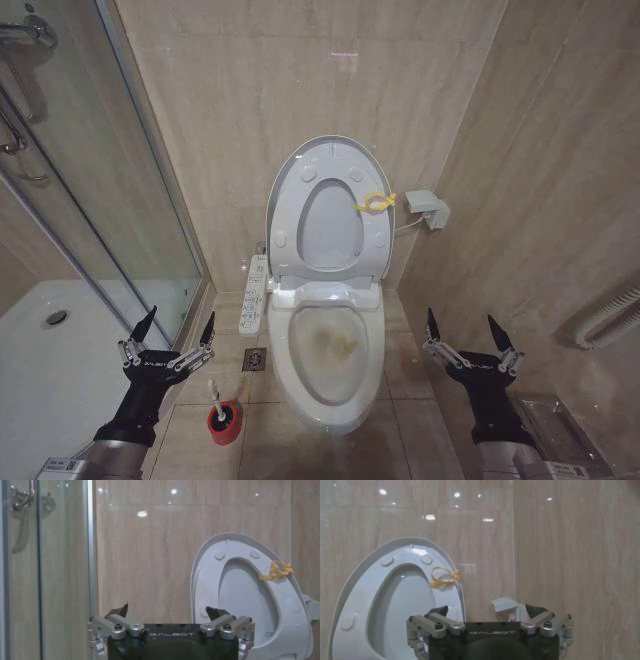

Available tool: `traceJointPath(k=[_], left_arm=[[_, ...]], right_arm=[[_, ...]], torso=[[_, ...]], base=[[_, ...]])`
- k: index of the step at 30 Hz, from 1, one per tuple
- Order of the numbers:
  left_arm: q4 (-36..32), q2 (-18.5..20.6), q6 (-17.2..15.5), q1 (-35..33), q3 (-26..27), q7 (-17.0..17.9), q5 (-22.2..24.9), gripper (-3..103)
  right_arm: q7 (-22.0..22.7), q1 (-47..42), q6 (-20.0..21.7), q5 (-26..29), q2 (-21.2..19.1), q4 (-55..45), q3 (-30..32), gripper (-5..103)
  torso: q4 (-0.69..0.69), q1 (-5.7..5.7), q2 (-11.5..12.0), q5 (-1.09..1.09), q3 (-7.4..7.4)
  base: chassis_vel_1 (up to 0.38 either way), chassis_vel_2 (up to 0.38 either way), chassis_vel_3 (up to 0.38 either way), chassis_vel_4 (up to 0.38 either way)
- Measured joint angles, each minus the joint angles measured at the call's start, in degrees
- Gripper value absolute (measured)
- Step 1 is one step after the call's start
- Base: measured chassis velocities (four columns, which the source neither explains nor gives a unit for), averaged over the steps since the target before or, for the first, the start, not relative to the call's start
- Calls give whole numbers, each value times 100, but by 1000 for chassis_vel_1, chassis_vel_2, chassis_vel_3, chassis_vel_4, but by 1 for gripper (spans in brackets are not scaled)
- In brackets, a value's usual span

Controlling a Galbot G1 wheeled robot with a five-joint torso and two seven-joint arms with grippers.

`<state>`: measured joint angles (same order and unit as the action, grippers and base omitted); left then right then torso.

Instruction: Open the toilet lid, clean the toilet bowl with a toilet brush, close the toilet lid, and flush.

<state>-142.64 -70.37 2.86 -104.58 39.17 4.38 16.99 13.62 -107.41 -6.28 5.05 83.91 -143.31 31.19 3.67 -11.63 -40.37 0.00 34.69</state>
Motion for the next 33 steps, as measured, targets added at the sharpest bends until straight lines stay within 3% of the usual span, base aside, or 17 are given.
traceJointPath(k=[33], left_arm=[[0,0,0,0,0,0,0,100]], right_arm=[[2,7,0,8,-4,6,1,100]], torso=[[0,0,0,0,0]], base=[[0,0,0,0]])
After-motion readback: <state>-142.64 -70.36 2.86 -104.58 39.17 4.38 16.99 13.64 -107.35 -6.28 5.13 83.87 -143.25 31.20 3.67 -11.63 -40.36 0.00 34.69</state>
